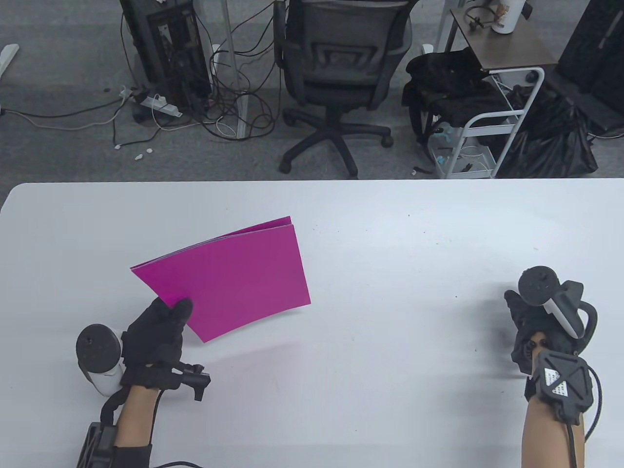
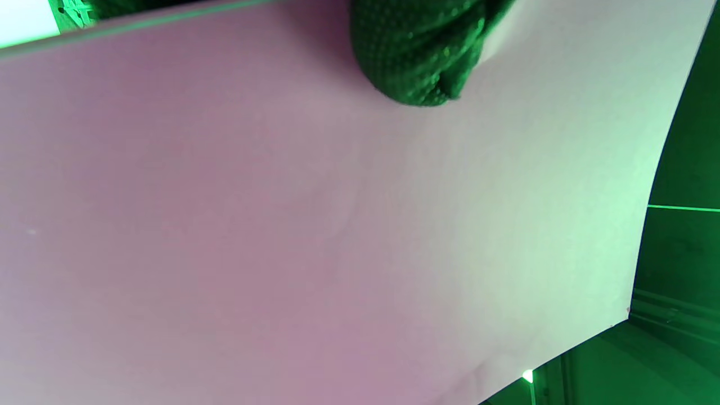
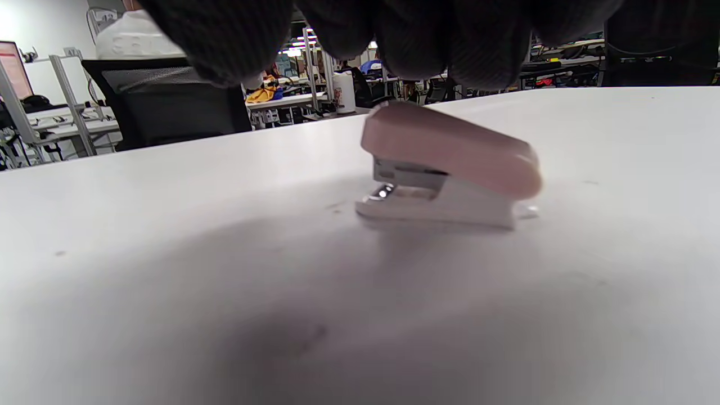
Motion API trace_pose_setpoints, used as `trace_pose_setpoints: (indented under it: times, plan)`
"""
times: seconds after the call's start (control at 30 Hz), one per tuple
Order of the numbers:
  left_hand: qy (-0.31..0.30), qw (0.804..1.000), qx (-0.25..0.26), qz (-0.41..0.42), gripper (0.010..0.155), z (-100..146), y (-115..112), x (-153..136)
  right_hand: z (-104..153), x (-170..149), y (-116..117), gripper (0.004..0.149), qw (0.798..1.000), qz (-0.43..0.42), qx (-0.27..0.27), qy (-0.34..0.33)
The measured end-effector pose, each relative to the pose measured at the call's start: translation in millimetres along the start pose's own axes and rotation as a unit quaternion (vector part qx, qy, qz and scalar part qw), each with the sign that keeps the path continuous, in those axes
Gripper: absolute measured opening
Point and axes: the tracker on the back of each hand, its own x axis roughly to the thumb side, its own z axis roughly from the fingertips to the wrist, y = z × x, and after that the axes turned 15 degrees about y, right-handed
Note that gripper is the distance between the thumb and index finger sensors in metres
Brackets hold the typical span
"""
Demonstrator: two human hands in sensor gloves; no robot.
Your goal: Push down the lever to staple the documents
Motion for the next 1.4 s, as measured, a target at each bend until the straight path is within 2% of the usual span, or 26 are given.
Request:
trace_pose_setpoints:
  times: [0.23, 0.43, 1.1, 1.27, 1.4]
  plan:
    - [0.001, 1.000, 0.004, 0.002, 0.041, 0.8, 2.2, 0.6, -5.0, -5.3, 19.0, 0.072, 0.999, 0.035, 0.024, 0.014]
    - [0.000, 1.000, 0.005, 0.001, 0.041, 1.1, 2.5, 0.8, -5.1, -2.4, 20.7, 0.067, 0.998, 0.063, 0.017, 0.013]
    - [-0.004, 1.000, 0.004, -0.005, 0.041, 1.9, 1.3, -0.5, -2.7, 5.3, 20.7, 0.061, 0.992, 0.112, -0.052, 0.005]
    - [-0.004, 1.000, 0.005, -0.004, 0.041, 2.1, 1.7, -0.5, 8.0, 27.5, 16.2, 0.063, 0.994, 0.082, -0.066, -0.031]
    - [-0.001, 1.000, 0.006, -0.004, 0.041, 1.6, 1.5, -1.7, 26.1, 60.3, 8.8, 0.063, 0.991, 0.067, -0.080, -0.081]
